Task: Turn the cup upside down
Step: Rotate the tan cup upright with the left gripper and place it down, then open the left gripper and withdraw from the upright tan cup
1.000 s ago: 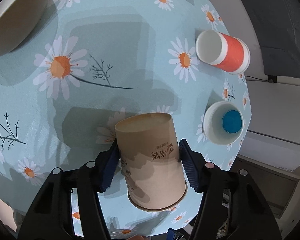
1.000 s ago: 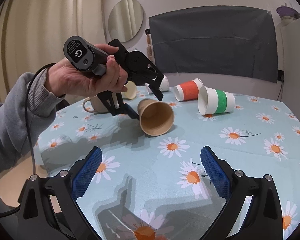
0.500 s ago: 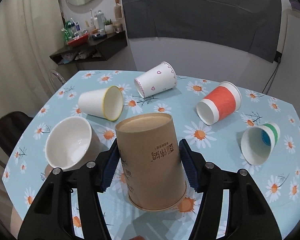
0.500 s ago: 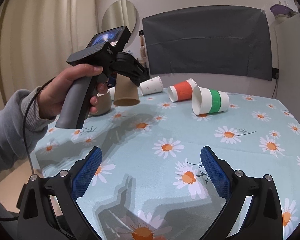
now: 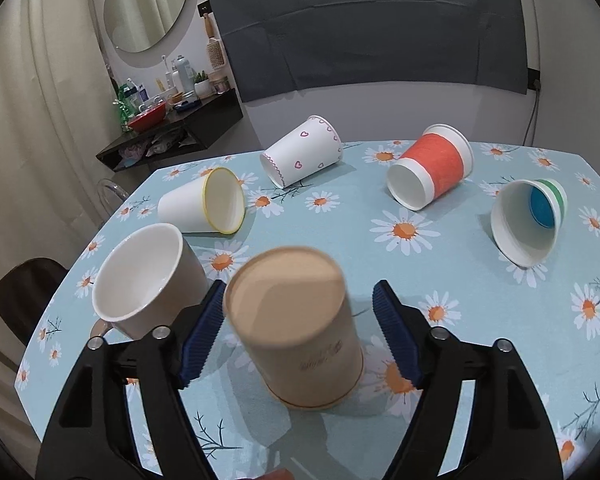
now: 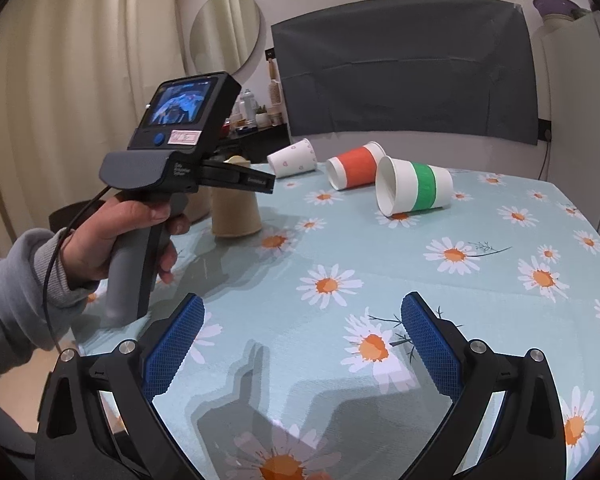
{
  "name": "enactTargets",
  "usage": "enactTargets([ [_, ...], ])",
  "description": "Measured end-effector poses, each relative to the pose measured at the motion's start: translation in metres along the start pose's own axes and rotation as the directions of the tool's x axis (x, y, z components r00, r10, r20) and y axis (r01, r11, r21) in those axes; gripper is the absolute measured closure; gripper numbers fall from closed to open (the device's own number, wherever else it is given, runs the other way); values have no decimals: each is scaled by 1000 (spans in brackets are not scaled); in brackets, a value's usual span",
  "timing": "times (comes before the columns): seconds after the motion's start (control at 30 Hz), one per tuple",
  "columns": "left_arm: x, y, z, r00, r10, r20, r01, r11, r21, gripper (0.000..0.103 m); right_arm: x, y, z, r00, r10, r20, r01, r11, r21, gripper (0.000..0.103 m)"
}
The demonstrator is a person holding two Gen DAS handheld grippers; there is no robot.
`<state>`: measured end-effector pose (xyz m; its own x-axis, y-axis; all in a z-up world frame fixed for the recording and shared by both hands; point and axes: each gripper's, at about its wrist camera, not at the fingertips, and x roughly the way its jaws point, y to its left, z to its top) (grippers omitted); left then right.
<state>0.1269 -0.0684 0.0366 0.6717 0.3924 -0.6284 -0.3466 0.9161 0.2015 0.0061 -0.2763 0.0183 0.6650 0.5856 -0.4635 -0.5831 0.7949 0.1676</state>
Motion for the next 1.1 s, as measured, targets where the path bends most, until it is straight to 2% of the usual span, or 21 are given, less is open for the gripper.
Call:
enactTargets([
  [0.1, -14, 9, -3, 999, -40, 11, 40, 999, -12, 9, 1, 0, 0, 1000, -8, -7, 8, 1000, 9, 8],
  [0.17, -24, 17, -6, 997, -73, 21, 73, 997, -25, 6, 3, -1, 0, 1000, -12, -12, 12, 1000, 9, 8],
  [0.3, -35, 33, -15, 988, -152, -10, 152, 988, -17, 6, 4, -1, 0, 998, -57, -13, 57, 998, 25, 8],
  [0.47, -39, 51, -38, 981, -195, -19, 195, 981, -1, 6, 7, 3, 1, 994, -109, -25, 109, 994, 14, 8],
  [0.6, -42, 63, -57, 977, -212, -6, 212, 977, 21, 6, 16, 9, 3, 983, -174, -59, 175, 984, 17, 8],
  [0.73, -42, 75, -70, 971, -238, 0, 238, 971, 28, 6, 26, 18, 6, 981, -182, -71, 185, 982, 45, 8],
  [1.0, -36, 86, -87, 977, -212, 23, 210, 974, 82, 6, 45, 38, 13, 967, -233, -100, 235, 972, 10, 8],
  [1.1, -33, 90, -94, 972, -237, 12, 235, 969, 80, 6, 52, 43, 14, 959, -256, -119, 259, 966, 8, 8],
])
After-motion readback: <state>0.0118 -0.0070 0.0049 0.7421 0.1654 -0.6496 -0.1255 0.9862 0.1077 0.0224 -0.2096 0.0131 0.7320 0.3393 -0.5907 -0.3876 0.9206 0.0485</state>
